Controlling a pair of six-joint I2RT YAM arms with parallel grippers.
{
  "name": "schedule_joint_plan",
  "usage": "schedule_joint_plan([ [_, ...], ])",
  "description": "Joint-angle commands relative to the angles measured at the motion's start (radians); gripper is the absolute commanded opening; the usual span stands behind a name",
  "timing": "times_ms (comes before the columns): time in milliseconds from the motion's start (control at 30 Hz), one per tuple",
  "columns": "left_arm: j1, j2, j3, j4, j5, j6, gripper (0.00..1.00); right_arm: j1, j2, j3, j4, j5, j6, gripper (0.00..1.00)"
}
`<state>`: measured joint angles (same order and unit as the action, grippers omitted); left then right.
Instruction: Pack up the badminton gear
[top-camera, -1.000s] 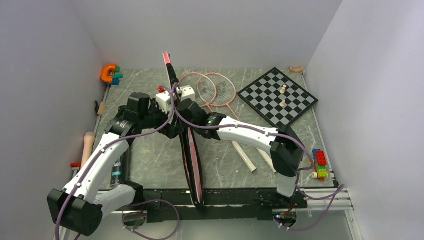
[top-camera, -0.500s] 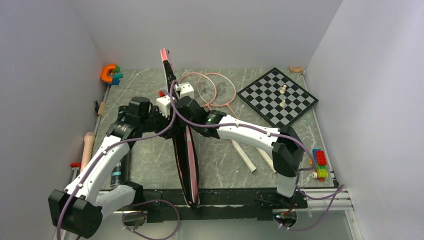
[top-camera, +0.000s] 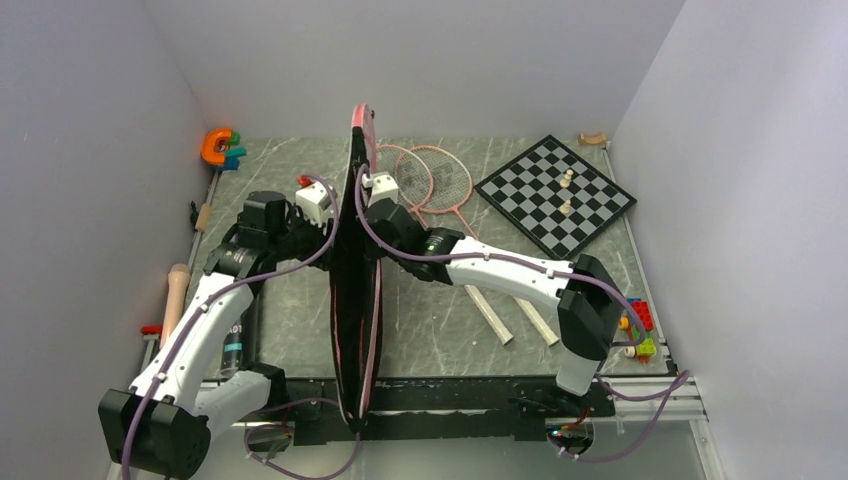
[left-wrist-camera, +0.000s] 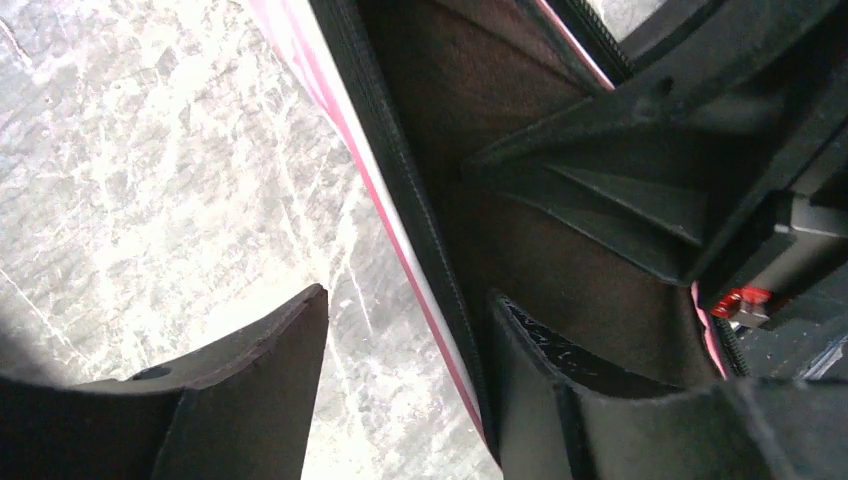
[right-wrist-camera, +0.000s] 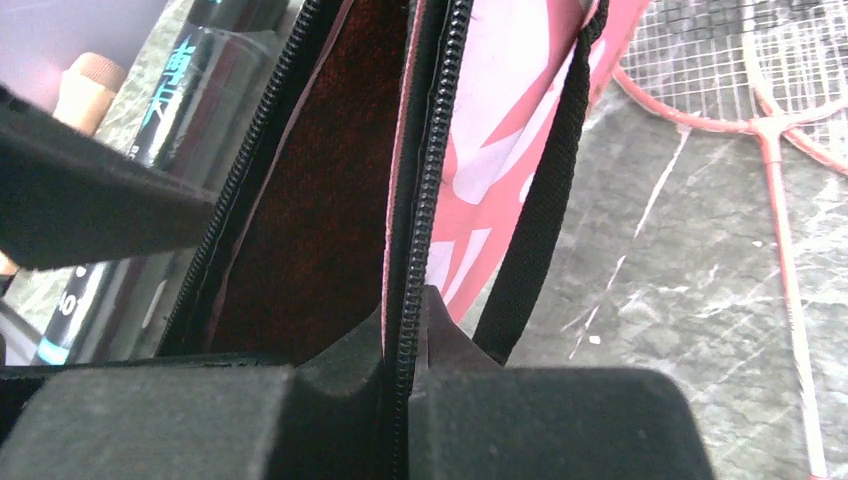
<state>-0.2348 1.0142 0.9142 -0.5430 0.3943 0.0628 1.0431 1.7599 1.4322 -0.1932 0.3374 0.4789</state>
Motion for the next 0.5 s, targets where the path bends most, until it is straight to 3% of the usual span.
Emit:
schedule_joint_plan([
  [0,0.017,0.019,0.023,0.050,0.009,-0.010,0.65,0.005,-0.069,-0.030,0.136,-0.088,0.014,0.00],
  [133,0.022,0.062,0.041,0.051,-0.010,-0.017,0.64,0.004,-0.079,-0.045,0.150,-0.111,0.027,0.00],
  [233,0.035,0.092,0.065,0.052,-0.020,-0.029,0.55,0.005,-0.093,-0.067,0.158,-0.115,0.039,0.00],
  [333,0.056,0.112,0.088,0.044,-0.020,-0.041,0.35,0.003,-0.109,-0.092,0.173,-0.115,0.045,0.00],
  [433,0.069,0.129,0.109,0.019,-0.020,-0.041,0.04,0.001,-0.118,-0.116,0.187,-0.123,0.054,0.00],
  [467,0.070,0.134,0.117,0.006,-0.028,-0.045,0.00,-0.004,-0.120,-0.125,0.187,-0.134,0.061,0.00],
])
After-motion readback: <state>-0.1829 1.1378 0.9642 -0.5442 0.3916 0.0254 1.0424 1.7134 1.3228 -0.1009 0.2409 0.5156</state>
